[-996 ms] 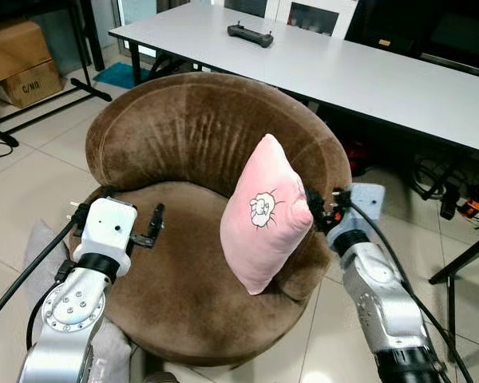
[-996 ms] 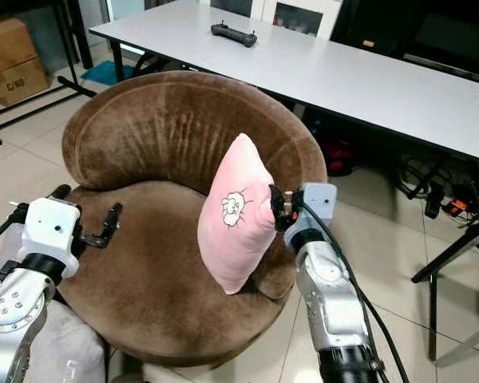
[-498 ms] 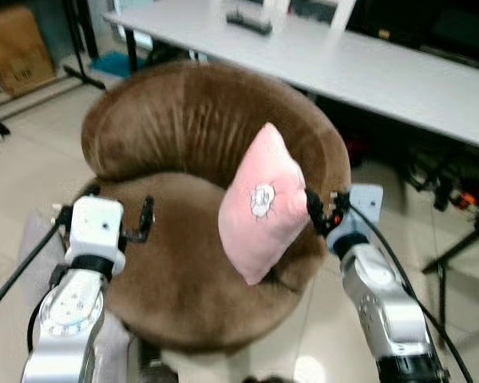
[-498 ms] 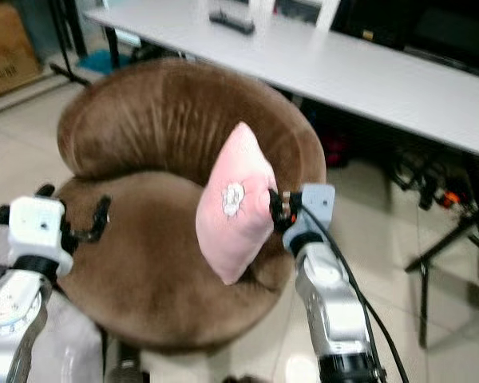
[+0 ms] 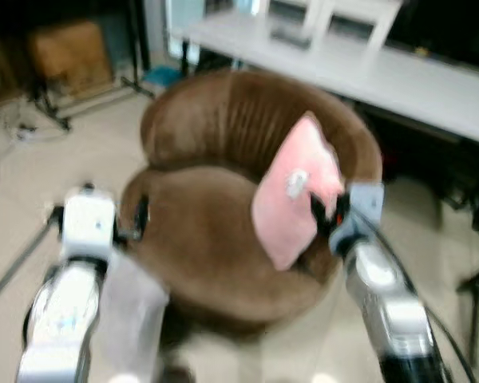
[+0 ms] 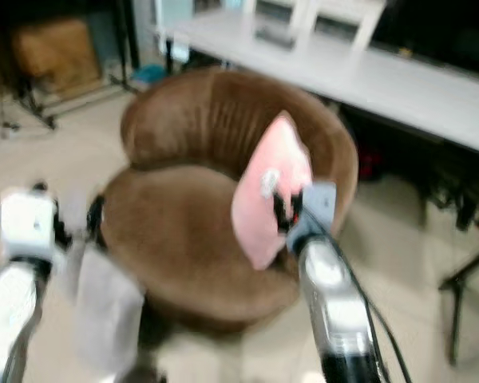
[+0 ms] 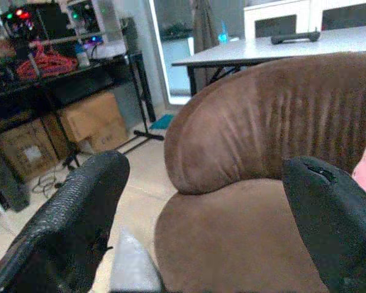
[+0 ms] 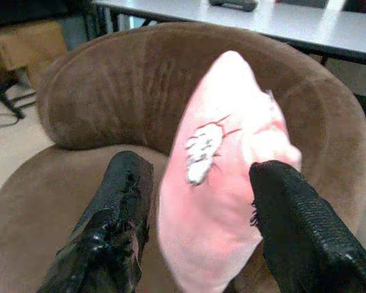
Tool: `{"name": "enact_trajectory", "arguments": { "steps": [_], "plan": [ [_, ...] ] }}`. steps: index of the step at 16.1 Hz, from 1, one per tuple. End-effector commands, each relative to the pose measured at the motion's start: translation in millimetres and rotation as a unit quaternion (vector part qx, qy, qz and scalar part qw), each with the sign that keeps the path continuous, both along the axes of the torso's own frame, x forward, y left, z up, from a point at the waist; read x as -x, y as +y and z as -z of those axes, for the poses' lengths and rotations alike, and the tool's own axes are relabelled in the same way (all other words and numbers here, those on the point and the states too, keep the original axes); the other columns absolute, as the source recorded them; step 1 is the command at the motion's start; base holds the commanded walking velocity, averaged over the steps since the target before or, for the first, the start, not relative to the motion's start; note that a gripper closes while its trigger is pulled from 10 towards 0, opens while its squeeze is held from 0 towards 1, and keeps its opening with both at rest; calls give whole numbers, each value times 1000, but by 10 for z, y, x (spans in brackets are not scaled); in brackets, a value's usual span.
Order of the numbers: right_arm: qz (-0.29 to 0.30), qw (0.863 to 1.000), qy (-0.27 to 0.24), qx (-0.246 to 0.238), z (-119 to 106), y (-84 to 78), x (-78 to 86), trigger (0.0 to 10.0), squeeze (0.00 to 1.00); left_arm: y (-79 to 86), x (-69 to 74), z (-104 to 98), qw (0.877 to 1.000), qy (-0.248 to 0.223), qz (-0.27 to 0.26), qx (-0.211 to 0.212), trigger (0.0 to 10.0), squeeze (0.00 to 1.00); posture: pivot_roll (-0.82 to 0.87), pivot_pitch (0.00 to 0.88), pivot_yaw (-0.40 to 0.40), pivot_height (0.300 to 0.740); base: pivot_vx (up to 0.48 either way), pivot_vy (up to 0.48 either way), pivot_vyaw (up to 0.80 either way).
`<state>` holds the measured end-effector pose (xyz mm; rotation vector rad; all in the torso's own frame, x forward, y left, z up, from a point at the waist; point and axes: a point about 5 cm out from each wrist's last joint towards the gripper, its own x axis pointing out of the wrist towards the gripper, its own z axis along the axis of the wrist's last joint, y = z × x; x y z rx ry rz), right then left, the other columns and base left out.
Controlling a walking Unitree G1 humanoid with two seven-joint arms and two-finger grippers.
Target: Move the pillow to the sofa from floor
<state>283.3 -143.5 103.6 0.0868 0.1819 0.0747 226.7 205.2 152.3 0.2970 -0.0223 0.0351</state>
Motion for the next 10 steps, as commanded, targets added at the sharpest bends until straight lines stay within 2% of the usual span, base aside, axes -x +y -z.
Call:
{"name": "enact_trajectory", "arguments": {
  "steps": [1,7,10],
  "plan": [
    [10,1000,-6,11,-47,-69,-20,10000,0,-27,-9,-6,1000,-1,4,2,10000,0,125,0,-121,740,0,0,0],
    [40,999,7,2,39,-93,30,10000,0,37,-83,-43,1000,1,20,-1,10000,0,130,0,-33,740,0,0,0],
    [31,999,8,19,40,-84,46,10000,0,17,-121,-37,1000,3,27,5,10000,0,115,0,-19,740,0,0,0]
  ]
}}
